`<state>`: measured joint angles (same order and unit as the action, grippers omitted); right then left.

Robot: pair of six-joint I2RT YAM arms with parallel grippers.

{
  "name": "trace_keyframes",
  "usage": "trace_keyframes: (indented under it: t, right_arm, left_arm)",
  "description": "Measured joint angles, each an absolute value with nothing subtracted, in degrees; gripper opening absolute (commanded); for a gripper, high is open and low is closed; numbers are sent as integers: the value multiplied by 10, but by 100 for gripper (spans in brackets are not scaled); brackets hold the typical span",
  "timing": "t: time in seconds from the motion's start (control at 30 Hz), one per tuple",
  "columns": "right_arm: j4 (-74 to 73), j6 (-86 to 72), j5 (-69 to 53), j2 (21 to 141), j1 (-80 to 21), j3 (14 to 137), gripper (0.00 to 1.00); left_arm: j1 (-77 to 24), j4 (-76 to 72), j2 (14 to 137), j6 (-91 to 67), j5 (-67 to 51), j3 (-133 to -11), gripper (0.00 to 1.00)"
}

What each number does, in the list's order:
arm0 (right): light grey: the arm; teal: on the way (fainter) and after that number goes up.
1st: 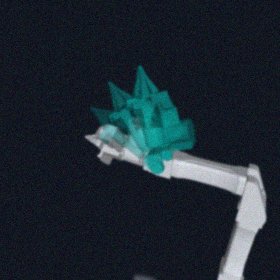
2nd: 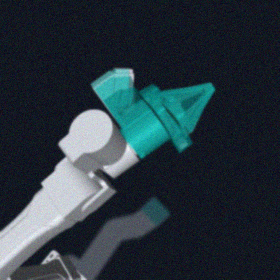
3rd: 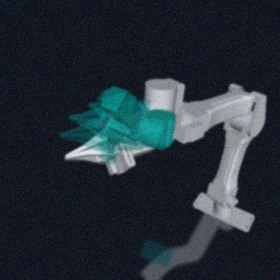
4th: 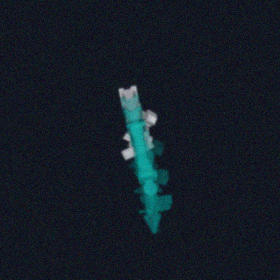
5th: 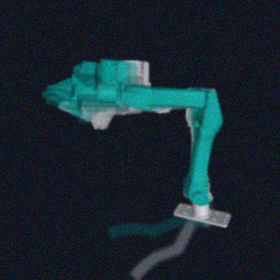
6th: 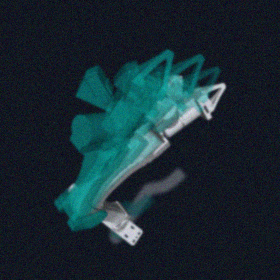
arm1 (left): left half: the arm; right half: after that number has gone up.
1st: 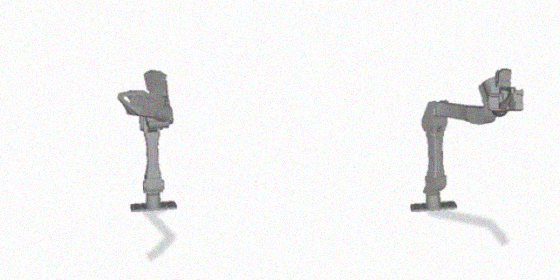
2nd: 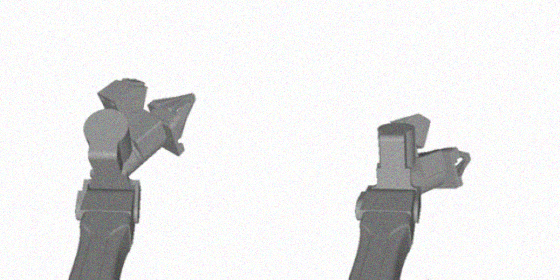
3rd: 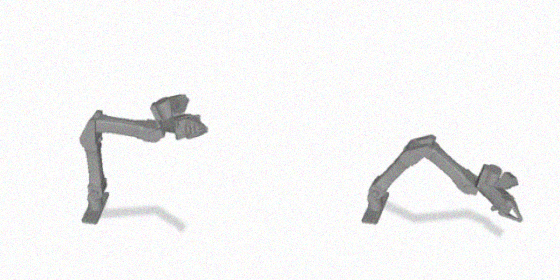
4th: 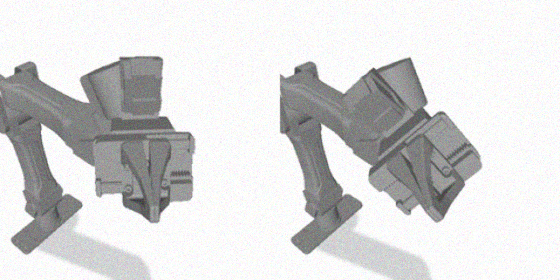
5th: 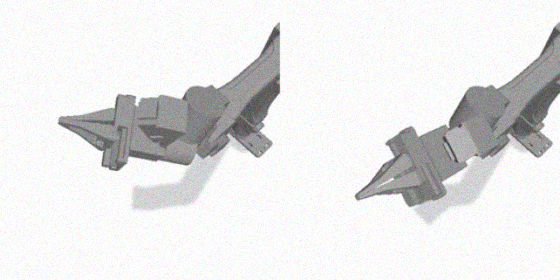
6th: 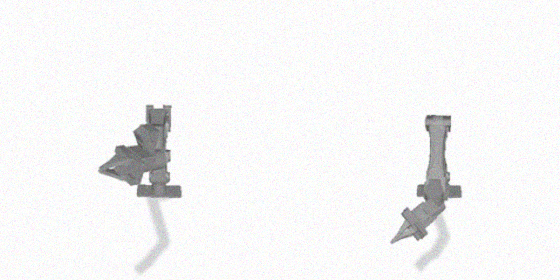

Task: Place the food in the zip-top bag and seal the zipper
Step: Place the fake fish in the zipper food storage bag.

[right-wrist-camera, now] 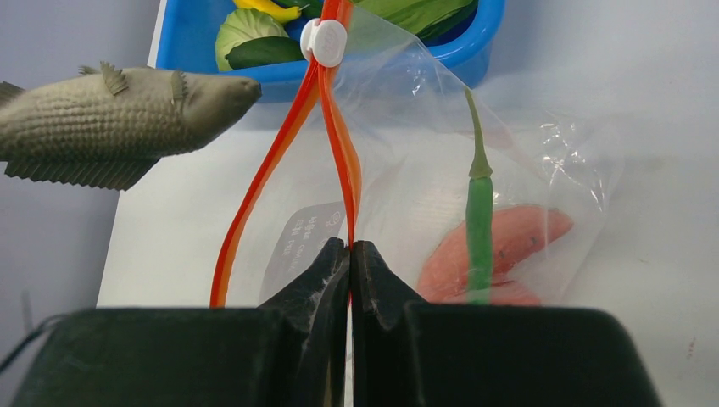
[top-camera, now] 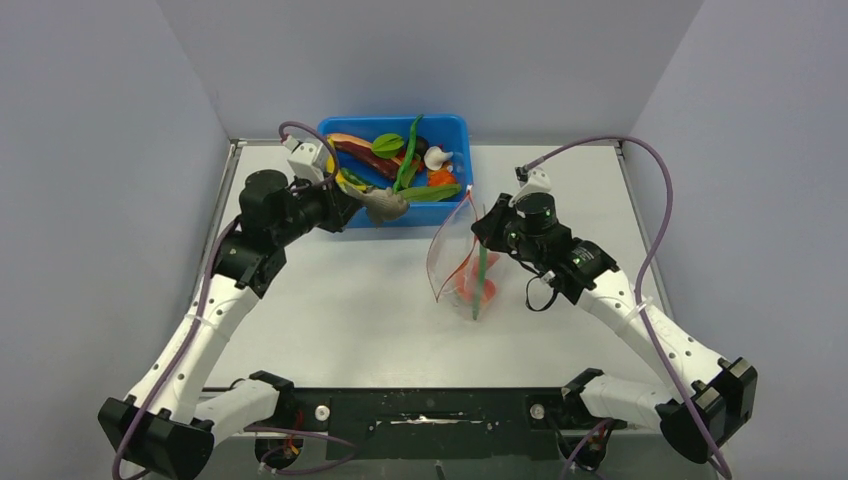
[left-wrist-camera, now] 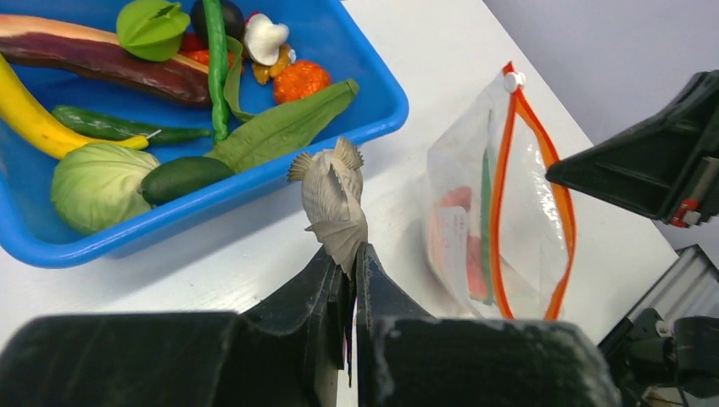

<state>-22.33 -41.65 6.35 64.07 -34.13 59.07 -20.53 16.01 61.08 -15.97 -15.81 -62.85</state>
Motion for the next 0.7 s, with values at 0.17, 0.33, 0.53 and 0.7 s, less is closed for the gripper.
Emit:
trace_keyframes:
  t: [0.17,0.33,0.53,0.7]
  right_arm:
    - [-218,-422,54,659,-341,600,0]
    - [-215,-423,48,674,-341,611,0]
    - [-214,-425,44,673,-341,611,0]
    - [-215,-425,42,673,-341,611,0]
  left_arm:
    - [-206,194,606,-175,-192,-660,0]
    - [-207,187,582,-200,-251,-665,0]
    - [-209,169,578,-230,-304,-666,0]
    - [-209,106,579,-278,-361,-656,0]
